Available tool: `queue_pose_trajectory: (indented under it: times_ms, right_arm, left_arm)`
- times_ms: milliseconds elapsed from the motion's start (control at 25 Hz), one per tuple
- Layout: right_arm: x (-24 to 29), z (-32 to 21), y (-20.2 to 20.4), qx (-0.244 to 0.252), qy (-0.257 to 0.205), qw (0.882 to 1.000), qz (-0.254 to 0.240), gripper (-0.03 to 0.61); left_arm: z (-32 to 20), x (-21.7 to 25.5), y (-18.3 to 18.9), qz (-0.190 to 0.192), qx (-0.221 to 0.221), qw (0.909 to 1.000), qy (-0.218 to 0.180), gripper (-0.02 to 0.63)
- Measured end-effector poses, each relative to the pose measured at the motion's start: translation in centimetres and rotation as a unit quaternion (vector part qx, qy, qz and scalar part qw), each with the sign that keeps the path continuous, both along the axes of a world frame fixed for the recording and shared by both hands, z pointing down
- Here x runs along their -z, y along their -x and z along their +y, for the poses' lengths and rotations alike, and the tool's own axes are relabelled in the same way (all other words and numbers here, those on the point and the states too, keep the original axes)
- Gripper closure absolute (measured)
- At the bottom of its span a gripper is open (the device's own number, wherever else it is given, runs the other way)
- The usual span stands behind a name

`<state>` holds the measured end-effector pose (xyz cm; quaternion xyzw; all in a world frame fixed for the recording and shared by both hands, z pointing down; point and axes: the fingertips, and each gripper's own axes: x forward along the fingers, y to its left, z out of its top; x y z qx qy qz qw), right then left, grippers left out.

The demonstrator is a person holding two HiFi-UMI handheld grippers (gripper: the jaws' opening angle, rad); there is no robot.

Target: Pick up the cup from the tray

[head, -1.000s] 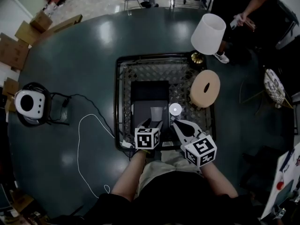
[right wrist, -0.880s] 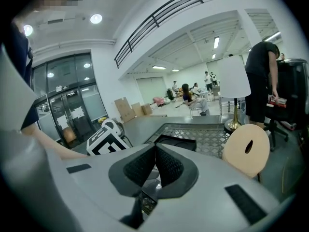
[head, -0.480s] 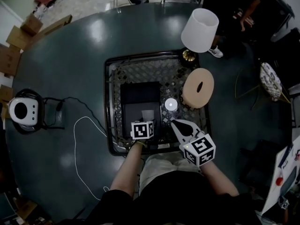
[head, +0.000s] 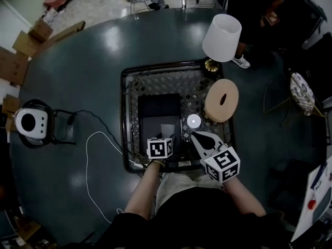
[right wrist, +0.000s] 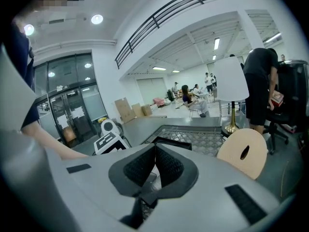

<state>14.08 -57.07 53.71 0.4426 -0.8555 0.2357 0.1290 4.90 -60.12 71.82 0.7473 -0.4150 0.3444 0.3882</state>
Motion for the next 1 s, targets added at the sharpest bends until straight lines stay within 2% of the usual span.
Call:
queue_pose_trajectory:
  times_ms: [520, 840, 1000]
  right_arm:
    - [1.0, 0.7, 2.0, 0.041, -0.020, 0.999, -0.004, 0.566]
    - [0.9, 1.2, 4.0, 0.074, -0.028, 0.997, 0.000, 0.566]
    - [1.3, 1.1, 4.6, 0.083, -0.036, 0.996, 0.007, 0.566]
  left_arm:
    - [3.3, 8.1, 0.2, 0.068, 0.026, 0.9956, -0.059, 0.360]
    - [4.7, 12.2, 1.1, 0.114, 0.050, 0.9869, -0.102, 0.360]
    - [5.0, 13.8, 1.4, 0.122, 0.053, 0.9842, -0.117, 0.360]
